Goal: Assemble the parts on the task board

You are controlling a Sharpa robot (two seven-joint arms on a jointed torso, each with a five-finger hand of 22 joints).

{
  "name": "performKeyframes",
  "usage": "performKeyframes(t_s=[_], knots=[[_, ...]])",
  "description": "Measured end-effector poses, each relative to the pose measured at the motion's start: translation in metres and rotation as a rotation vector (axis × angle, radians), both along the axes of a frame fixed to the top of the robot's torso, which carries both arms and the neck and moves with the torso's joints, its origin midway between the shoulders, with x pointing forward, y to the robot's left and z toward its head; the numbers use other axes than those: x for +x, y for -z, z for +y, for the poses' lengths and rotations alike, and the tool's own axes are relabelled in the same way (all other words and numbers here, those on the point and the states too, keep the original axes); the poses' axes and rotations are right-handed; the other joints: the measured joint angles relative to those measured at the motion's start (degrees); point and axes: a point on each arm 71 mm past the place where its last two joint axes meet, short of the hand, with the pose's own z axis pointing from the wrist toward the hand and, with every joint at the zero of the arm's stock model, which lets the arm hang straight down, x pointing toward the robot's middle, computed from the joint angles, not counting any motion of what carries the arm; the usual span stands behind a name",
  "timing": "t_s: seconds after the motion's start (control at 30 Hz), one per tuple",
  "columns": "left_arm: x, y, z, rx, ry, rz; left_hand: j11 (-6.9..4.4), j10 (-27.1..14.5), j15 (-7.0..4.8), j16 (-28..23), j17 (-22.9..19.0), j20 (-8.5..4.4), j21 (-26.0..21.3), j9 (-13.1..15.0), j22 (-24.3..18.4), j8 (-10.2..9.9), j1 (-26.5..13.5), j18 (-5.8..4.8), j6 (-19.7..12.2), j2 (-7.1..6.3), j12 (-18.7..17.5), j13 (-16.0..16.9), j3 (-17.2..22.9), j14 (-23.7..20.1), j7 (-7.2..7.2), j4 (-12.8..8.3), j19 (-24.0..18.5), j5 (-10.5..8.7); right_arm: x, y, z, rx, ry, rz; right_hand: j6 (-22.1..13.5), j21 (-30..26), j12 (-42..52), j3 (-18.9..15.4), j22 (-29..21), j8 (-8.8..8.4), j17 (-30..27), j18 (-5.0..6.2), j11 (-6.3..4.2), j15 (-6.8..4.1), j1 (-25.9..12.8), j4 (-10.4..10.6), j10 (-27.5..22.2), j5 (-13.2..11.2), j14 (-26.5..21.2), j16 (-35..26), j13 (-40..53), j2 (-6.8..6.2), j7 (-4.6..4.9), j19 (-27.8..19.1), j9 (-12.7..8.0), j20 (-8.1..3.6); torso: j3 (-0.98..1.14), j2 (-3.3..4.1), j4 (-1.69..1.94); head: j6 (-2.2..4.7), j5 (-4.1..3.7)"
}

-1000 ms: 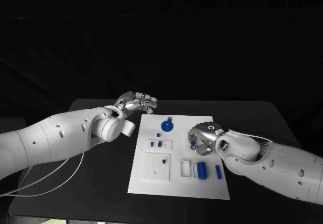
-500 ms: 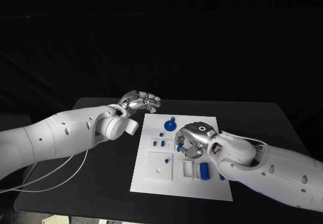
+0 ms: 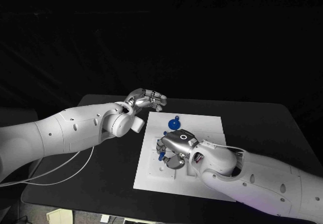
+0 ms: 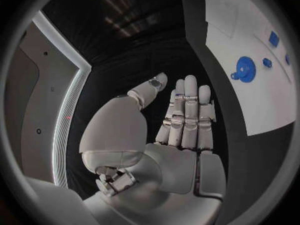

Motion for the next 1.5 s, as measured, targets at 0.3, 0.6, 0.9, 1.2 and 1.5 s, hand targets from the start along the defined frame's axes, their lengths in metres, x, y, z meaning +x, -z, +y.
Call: performKeyframes(t_s=[0.3,0.6,0.9,1.2,1.5], knots=[[0.001,0.0,-0.003,-0.002,0.005,0.0,0.0,0.0,0.0,0.0,0.1,0.0,0.0,0.0,0.0,0.0,0.0,-0.01,0.0,0.0,0.0,0.0,0.0,0.0,0.0,0.0,0.0,0.0,-0.005,0.019,0.006,-0.037,-0.018,0.009,0.0,0.0,0.0,0.2,0.0,-0.03,-0.1,0.0,0.1,-0.08,0.0,-0.2,0.1,0.0,0.1,0.0,0.0,-0.01,0.0,0.1,0.0,-0.1,0.02,0.01,-0.01,-0.4,0.47],[0.001,0.0,-0.003,-0.002,0.004,0.0,0.0,0.0,0.0,-0.2,0.1,0.2,-0.2,0.0,0.0,0.0,0.0,0.0,0.0,0.0,0.0,0.0,0.0,0.0,0.0,0.0,0.2,0.0,-0.009,0.031,0.006,-0.06,-0.022,0.024,0.0,0.0,-0.1,0.1,0.0,-0.14,-0.1,-0.01,0.14,-0.09,-0.1,-0.2,0.2,0.0,0.1,0.0,0.2,-0.09,0.0,0.0,0.3,-0.4,0.1,0.01,-0.13,-0.72,0.39],[0.001,0.0,-0.003,-0.003,0.004,0.001,0.0,0.0,0.0,-0.2,0.2,0.2,-0.2,0.0,0.0,0.0,0.0,-0.01,0.0,0.0,0.0,0.0,0.0,0.0,0.01,0.0,0.2,0.0,-0.006,0.035,0.004,-0.08,-0.016,0.023,0.0,0.2,-0.2,0.2,0.0,-0.24,-0.1,-0.03,0.14,-0.17,-0.3,-0.5,0.2,0.0,0.2,0.0,0.2,0.18,0.04,0.0,0.3,-0.4,0.13,0.01,-0.16,-0.96,0.28],[0.001,0.0,-0.003,-0.003,0.004,0.001,0.0,0.0,0.0,-0.2,0.2,0.2,-0.2,0.0,0.0,0.0,0.0,-0.01,0.0,0.0,0.0,0.0,0.0,0.0,0.01,0.0,0.2,0.0,-0.004,0.039,0.003,-0.102,-0.012,0.019,0.1,0.2,0.1,0.1,0.0,-0.11,-0.1,-0.29,0.04,-0.2,-0.2,-0.5,0.3,-0.2,0.2,0.0,0.3,0.27,0.11,0.0,0.3,-0.4,0.1,-0.01,-0.14,-1.15,0.35],[0.001,0.0,-0.003,-0.003,0.003,0.001,0.0,0.0,0.0,-0.2,0.3,0.2,-0.2,0.0,0.1,0.0,0.0,-0.01,0.0,0.0,0.0,0.0,-0.2,0.0,0.01,0.2,0.2,0.0,-0.003,0.04,0.004,-0.11,-0.017,0.011,0.1,0.2,0.1,0.1,0.0,-0.08,-0.1,-0.3,-0.02,-0.27,-0.2,-0.6,0.4,-0.2,0.3,0.0,0.4,0.34,0.12,0.0,0.3,-0.39,0.07,-0.02,-0.11,-1.31,0.4]])
